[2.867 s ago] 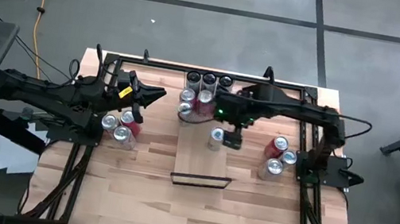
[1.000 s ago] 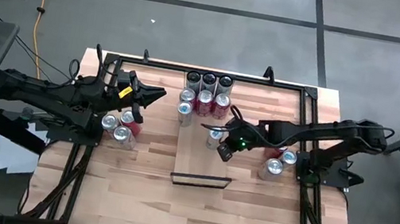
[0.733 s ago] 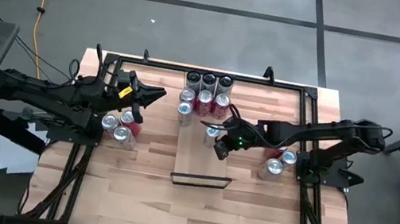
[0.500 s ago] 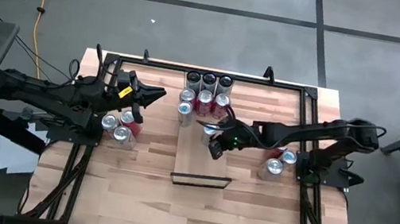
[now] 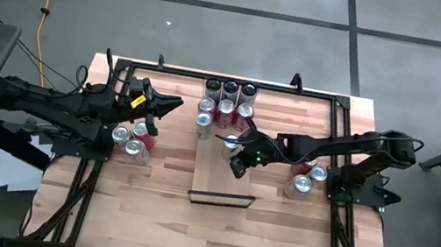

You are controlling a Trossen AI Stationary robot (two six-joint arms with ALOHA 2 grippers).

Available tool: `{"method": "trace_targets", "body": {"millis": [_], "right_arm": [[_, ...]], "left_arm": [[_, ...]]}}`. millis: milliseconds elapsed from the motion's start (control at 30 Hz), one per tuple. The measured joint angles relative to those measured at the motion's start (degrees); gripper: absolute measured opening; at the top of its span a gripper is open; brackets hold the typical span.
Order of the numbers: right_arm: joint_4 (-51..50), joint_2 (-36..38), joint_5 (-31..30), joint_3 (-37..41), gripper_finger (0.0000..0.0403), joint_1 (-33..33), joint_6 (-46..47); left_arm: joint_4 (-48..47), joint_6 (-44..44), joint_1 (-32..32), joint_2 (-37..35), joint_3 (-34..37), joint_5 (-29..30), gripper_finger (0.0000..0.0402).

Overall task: Place canned beverage on shelf
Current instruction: Put the left blue soda can on the shelf aligned with the other blue soda cans

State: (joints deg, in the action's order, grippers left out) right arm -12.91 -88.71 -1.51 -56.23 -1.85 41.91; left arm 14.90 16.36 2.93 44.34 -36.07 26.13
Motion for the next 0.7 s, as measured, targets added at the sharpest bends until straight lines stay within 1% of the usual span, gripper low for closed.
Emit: {"method": "trace_targets", "body": {"millis": [133, 333, 467, 633, 700], "right_arm": [[-1.59, 1.05, 1.85, 0.00, 0.0000, -0.14, -1.46], [-5.92, 3.94, 1.02, 0.00, 0.0000, -0.17, -2.08], [-5.19, 4.13, 0.45, 0.00, 0.0000, -0.17, -2.32], [-4.32, 3.96, -5.46, -0.01, 0.0000, -0.17, -0.90], [-4.05, 3.96, -6.45, -0.02, 0.0000, 0.00, -0.76]], "left_arm": [[0.00, 0.00, 0.01, -0.02, 0.00, 0.00, 0.0003], [-0.02, -0.02, 0.01, 0.00, 0.00, 0.00, 0.0003], [-0.02, -0.02, 0.01, -0.02, 0.00, 0.00, 0.0003], [-0.02, -0.02, 0.01, -0.01, 0.00, 0.00, 0.0003], [-0.02, -0.02, 0.00, -0.01, 0.00, 0.00, 0.0003]]}}
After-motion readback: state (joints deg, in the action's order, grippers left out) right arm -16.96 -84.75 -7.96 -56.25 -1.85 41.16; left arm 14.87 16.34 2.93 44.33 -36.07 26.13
